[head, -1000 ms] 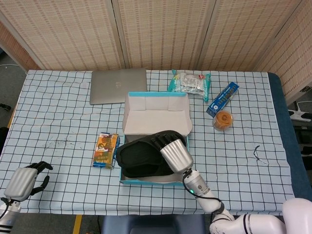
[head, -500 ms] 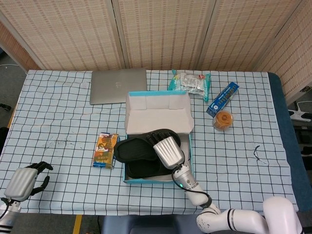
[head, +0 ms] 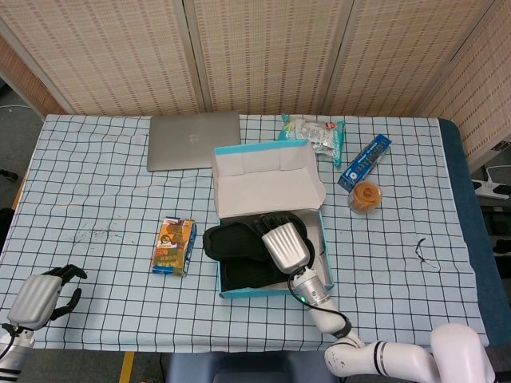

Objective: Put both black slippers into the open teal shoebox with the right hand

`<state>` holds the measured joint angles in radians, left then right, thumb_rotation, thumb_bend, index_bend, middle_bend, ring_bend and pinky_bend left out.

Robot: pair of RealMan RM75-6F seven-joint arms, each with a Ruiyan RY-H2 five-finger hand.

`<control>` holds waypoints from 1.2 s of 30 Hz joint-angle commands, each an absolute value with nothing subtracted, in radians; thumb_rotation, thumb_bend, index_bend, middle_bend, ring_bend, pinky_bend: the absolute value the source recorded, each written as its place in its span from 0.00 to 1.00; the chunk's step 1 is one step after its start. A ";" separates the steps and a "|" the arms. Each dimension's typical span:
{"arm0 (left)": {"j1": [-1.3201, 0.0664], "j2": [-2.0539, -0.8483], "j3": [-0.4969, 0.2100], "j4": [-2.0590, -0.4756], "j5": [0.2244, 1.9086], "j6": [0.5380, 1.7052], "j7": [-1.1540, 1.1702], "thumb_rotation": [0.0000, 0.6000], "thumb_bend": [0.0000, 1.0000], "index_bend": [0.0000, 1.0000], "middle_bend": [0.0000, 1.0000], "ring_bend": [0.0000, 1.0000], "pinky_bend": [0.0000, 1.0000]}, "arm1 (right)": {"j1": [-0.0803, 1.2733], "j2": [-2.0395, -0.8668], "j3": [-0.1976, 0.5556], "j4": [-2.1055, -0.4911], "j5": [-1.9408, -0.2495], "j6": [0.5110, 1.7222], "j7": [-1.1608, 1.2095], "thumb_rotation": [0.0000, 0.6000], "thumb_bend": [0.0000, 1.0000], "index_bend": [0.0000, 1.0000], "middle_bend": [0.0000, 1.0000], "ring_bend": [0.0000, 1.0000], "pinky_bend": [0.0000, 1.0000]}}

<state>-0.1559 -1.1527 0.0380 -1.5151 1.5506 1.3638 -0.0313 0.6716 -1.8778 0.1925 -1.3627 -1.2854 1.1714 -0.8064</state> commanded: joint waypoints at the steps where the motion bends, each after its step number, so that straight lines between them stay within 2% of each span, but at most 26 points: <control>1: -0.156 -1.153 0.037 -1.515 1.548 1.362 -0.033 1.00 0.47 0.41 0.38 0.42 0.60 | 0.673 -1.880 0.197 -1.368 -1.297 1.184 -0.792 1.00 0.00 0.72 0.68 0.52 0.52; 12: -0.157 -1.155 0.038 -1.513 1.551 1.362 -0.028 1.00 0.47 0.41 0.38 0.42 0.60 | 0.646 -1.839 0.185 -1.505 -1.358 1.286 -0.877 1.00 0.00 0.72 0.68 0.52 0.52; 19: -0.158 -1.158 0.040 -1.511 1.549 1.357 -0.020 1.00 0.47 0.41 0.38 0.42 0.60 | 0.624 -1.778 0.180 -1.596 -1.266 1.265 -0.992 1.00 0.00 0.72 0.68 0.52 0.52; 28: -0.159 -1.160 0.039 -1.510 1.544 1.351 -0.023 1.00 0.47 0.41 0.38 0.42 0.60 | 0.619 -1.748 0.184 -1.636 -1.162 1.258 -1.081 1.00 0.00 0.73 0.69 0.53 0.54; 36: -0.158 -1.160 0.038 -1.511 1.545 1.355 -0.026 1.00 0.47 0.41 0.38 0.42 0.60 | 0.633 -1.761 0.164 -1.589 -1.062 1.224 -1.136 1.00 0.00 0.74 0.70 0.54 0.55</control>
<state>-0.1584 -1.1596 0.0386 -1.5109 1.5452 1.3548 -0.0257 0.6280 -1.7542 0.1696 -1.6070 -1.0756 1.2340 -1.1292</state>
